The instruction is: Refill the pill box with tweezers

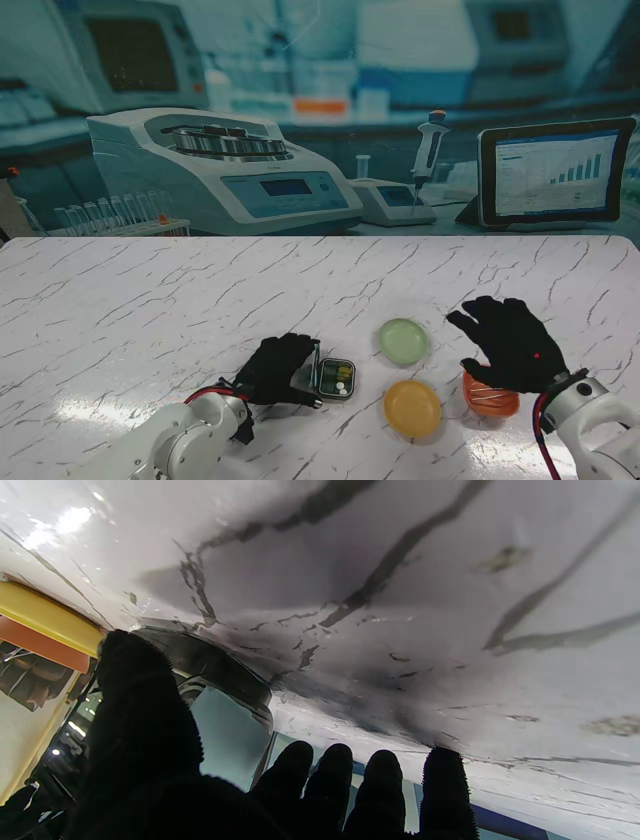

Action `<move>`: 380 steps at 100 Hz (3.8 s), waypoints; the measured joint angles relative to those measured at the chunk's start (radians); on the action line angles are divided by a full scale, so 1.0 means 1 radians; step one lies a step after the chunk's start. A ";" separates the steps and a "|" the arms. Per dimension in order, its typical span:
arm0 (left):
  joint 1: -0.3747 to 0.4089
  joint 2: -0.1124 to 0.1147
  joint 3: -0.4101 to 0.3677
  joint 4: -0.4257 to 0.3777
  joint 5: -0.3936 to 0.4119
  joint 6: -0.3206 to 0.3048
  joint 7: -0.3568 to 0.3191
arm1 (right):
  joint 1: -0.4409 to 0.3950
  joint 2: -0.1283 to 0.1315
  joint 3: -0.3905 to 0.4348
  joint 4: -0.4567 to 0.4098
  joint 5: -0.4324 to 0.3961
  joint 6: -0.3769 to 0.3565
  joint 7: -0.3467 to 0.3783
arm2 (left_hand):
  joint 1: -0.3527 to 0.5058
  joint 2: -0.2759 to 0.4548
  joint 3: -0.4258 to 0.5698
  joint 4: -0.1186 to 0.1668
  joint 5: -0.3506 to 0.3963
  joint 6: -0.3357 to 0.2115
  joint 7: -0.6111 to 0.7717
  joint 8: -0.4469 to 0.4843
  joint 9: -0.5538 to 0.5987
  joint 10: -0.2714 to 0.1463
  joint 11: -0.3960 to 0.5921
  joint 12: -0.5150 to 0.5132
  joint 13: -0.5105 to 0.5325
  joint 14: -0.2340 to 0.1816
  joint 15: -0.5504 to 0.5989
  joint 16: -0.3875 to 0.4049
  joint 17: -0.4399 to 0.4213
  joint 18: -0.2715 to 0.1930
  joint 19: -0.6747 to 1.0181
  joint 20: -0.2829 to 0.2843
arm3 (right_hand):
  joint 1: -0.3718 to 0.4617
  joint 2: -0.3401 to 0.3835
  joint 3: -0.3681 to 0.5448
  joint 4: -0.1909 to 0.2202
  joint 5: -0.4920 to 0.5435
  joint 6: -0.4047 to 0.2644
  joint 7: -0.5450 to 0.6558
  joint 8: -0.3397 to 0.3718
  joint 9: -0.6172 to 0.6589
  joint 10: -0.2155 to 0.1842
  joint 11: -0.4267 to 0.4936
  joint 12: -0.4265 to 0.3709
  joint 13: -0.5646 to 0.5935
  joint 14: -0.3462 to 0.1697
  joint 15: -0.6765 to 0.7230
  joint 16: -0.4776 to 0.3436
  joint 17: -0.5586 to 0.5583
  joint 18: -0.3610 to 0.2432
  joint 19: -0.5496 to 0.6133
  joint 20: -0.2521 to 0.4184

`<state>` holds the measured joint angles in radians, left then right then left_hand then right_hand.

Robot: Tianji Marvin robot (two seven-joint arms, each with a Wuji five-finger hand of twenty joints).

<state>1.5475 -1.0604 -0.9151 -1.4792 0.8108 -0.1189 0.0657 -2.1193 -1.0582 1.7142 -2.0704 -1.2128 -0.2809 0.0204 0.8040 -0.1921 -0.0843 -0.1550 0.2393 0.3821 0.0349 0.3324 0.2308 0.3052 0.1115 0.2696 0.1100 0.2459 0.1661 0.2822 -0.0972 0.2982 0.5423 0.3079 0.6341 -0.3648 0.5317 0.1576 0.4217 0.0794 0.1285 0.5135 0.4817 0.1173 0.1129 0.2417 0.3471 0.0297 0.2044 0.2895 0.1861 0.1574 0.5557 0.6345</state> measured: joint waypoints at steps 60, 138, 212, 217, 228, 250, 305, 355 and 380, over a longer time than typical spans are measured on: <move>-0.081 0.000 0.067 0.036 -0.024 0.012 -0.064 | 0.006 0.000 -0.012 0.003 0.006 -0.002 -0.024 | 0.028 -0.012 0.000 0.000 0.000 0.000 0.037 0.027 0.004 0.000 0.019 0.010 -0.015 0.000 0.011 -0.001 -0.083 -0.032 -0.032 -0.016 | 0.000 0.000 0.000 0.000 0.005 0.000 0.007 0.000 0.000 0.005 0.002 0.000 -0.010 0.000 0.008 0.000 0.003 0.000 0.000 0.000; -0.070 -0.001 0.061 0.037 -0.041 0.016 -0.061 | 0.170 0.017 -0.305 0.029 0.039 0.036 -0.052 | 0.058 -0.015 0.004 0.000 0.001 0.000 0.051 0.075 -0.002 -0.018 0.018 0.016 -0.040 -0.011 0.005 -0.012 -0.097 -0.089 -0.083 -0.039 | 0.000 0.120 0.003 0.000 0.143 -0.010 0.103 0.033 0.175 -0.080 0.074 0.050 0.180 -0.046 0.064 0.051 0.090 0.000 0.068 0.006; -0.056 0.000 0.049 0.025 -0.045 0.016 -0.074 | 0.462 0.017 -0.737 0.209 0.209 0.283 0.034 | 0.091 -0.014 0.014 0.011 0.002 -0.002 0.051 0.088 -0.002 -0.018 0.001 0.015 -0.046 -0.011 -0.017 -0.016 -0.097 -0.101 -0.122 -0.067 | 0.016 0.183 0.056 -0.042 0.204 -0.044 0.319 -0.086 0.252 -0.110 0.084 0.062 0.229 -0.061 0.051 0.050 0.089 0.001 0.078 -0.004; -0.055 0.000 0.048 0.025 -0.046 0.017 -0.074 | 0.470 0.016 -0.744 0.220 0.222 0.290 0.037 | 0.091 -0.014 0.014 0.011 0.002 -0.002 0.051 0.088 -0.002 -0.018 -0.001 0.015 -0.047 -0.011 -0.017 -0.016 -0.097 -0.102 -0.123 -0.067 | 0.016 0.183 0.056 -0.042 0.204 -0.044 0.320 -0.086 0.252 -0.110 0.084 0.062 0.229 -0.061 0.051 0.050 0.089 0.001 0.078 -0.004; -0.054 -0.001 0.047 0.024 -0.047 0.017 -0.073 | 0.479 0.014 -0.752 0.236 0.234 0.302 0.054 | 0.100 -0.014 0.014 0.011 0.002 -0.002 0.051 0.088 -0.002 -0.019 -0.001 0.015 -0.047 -0.012 -0.017 -0.016 -0.097 -0.105 -0.123 -0.067 | 0.016 0.183 0.056 -0.042 0.204 -0.044 0.332 -0.086 0.245 -0.110 0.084 0.059 0.229 -0.062 0.051 0.050 0.089 0.001 0.078 -0.004; -0.052 -0.001 0.046 0.024 -0.047 0.017 -0.073 | 0.465 0.013 -0.731 0.251 0.244 0.298 0.070 | 0.100 -0.014 0.014 0.011 0.002 -0.002 0.051 0.099 -0.002 -0.020 -0.001 0.015 -0.048 -0.015 -0.017 -0.016 -0.097 -0.110 -0.125 -0.067 | 0.016 0.183 0.057 -0.042 0.204 -0.044 0.358 -0.086 0.289 -0.109 0.116 0.078 0.243 -0.062 0.062 0.050 0.088 0.002 0.078 -0.004; -0.049 -0.001 0.047 0.026 -0.047 0.018 -0.062 | 0.421 0.014 -0.694 0.293 0.301 0.287 0.083 | 0.101 -0.014 0.014 0.011 0.004 -0.007 0.051 0.099 -0.002 -0.022 -0.001 0.015 -0.048 -0.016 -0.017 -0.016 -0.097 -0.114 -0.126 -0.067 | 0.016 0.181 0.065 -0.042 0.204 -0.044 0.383 -0.101 0.302 -0.091 0.116 0.084 0.258 -0.046 0.087 0.061 0.113 0.002 0.115 -0.005; 0.056 -0.011 -0.064 -0.036 0.026 0.023 -0.028 | 0.316 0.001 -0.550 0.238 0.235 0.200 -0.003 | 0.035 0.013 0.012 0.011 0.044 -0.012 0.062 0.100 0.020 -0.019 0.020 0.027 -0.021 -0.016 0.022 -0.010 0.015 -0.089 0.006 -0.039 | -0.009 0.205 -0.047 -0.042 0.182 -0.044 0.186 -0.066 0.242 -0.087 0.059 0.066 0.215 -0.045 0.047 0.050 0.080 0.003 0.109 0.000; 0.168 -0.009 -0.211 -0.165 0.117 0.030 -0.009 | 0.222 -0.012 -0.393 0.178 0.184 0.121 -0.108 | 0.022 0.013 0.012 0.011 0.065 -0.022 0.051 0.083 0.031 -0.020 0.023 0.025 -0.020 -0.009 0.022 -0.010 0.023 -0.027 0.037 -0.023 | -0.072 0.167 -0.087 -0.062 0.078 -0.002 0.048 -0.065 0.111 -0.076 -0.023 0.000 0.114 -0.049 -0.038 -0.002 0.024 0.004 0.023 -0.013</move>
<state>1.7154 -1.0698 -1.1259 -1.6442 0.9279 -0.0893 0.0564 -1.8977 -1.0699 1.3216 -1.8920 -1.0289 -0.1598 -0.0873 0.8259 -0.1790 -0.0726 -0.1442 0.3040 0.3602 0.0862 0.4158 0.2620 0.2856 0.1350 0.2944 0.0899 0.2365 0.1883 0.2720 -0.0745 0.2715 0.5794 0.2849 0.5618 -0.1979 0.4451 0.0952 0.5000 0.0769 0.1765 0.4481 0.5926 0.0409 0.0898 0.2417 0.4611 -0.0198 0.1668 0.2878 0.2101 0.1614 0.5784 0.6214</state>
